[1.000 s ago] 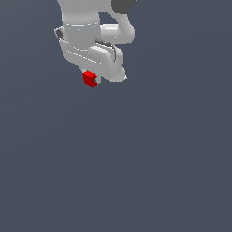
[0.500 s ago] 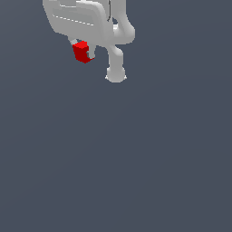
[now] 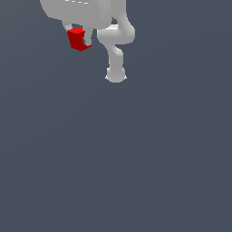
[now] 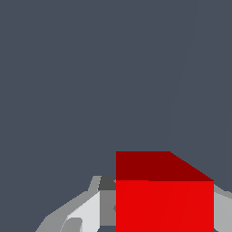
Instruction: Pick up the red cube and move it to a goal position.
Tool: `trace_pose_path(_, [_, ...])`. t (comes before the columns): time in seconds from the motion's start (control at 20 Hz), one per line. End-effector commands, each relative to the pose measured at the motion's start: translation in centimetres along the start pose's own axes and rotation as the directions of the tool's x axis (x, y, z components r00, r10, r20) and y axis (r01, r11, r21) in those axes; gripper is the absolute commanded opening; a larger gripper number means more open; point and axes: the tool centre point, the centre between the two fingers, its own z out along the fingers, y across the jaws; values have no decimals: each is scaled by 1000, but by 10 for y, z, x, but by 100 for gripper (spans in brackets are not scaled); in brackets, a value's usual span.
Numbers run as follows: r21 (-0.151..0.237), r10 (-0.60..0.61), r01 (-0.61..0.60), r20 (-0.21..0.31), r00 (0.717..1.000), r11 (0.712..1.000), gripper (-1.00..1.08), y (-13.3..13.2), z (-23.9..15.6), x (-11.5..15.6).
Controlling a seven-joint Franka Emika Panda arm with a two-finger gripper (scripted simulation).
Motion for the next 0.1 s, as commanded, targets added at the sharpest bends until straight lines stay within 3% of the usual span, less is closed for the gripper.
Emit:
trace_pose_path(0.0, [0,0,0,0,1000,1000,-100,0,-2,0])
trace_pose_path(0.05, [0,0,0,0,1000,1000,-100,0,-2,0])
